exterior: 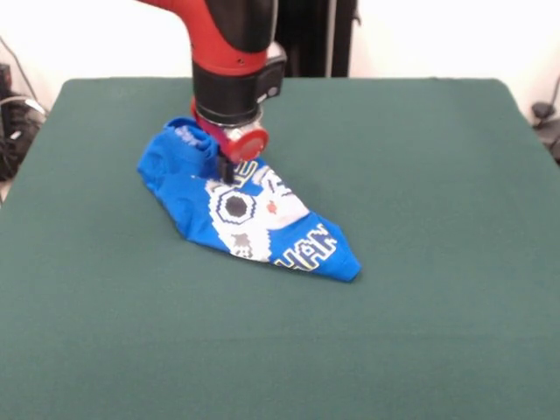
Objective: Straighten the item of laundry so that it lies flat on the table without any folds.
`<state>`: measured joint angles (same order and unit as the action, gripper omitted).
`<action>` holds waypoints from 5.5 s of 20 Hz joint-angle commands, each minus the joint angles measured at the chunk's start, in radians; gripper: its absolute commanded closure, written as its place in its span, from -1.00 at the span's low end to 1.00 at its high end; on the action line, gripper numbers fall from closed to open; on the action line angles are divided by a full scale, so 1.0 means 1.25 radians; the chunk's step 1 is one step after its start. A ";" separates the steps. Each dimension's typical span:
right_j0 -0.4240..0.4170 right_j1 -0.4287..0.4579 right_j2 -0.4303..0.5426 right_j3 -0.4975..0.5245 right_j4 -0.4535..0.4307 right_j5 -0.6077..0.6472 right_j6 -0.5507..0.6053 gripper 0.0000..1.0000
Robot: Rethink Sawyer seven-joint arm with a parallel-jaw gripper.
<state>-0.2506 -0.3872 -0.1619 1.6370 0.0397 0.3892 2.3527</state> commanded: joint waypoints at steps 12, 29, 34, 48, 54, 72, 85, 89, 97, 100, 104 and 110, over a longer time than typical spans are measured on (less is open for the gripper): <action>-0.233 -0.039 0.031 0.102 -0.089 -0.051 -0.048 1.00; -0.293 0.084 -0.051 0.100 -0.200 -0.224 0.052 1.00; -0.329 0.114 -0.029 0.096 -0.222 -0.262 0.043 1.00; -0.322 0.121 0.002 0.104 -0.196 -0.253 0.068 1.00; -0.316 0.185 0.080 0.084 -0.179 -0.353 0.106 1.00; -0.178 0.156 0.063 0.118 -0.051 -0.339 0.123 1.00; -0.310 -0.006 0.117 0.094 -0.281 -0.126 -0.127 1.00; -0.399 -0.031 0.194 0.060 -0.337 -0.048 -0.208 1.00; -0.514 -0.067 0.292 0.020 -0.410 0.078 -0.301 1.00; -0.553 -0.049 0.318 0.000 -0.452 0.074 -0.310 1.00; -0.586 -0.036 0.343 -0.027 -0.501 0.089 -0.309 1.00; -0.606 -0.049 0.364 -0.018 -0.542 0.093 -0.268 1.00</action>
<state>-1.0113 -0.4857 0.1489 1.6879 -0.5493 0.4688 2.3337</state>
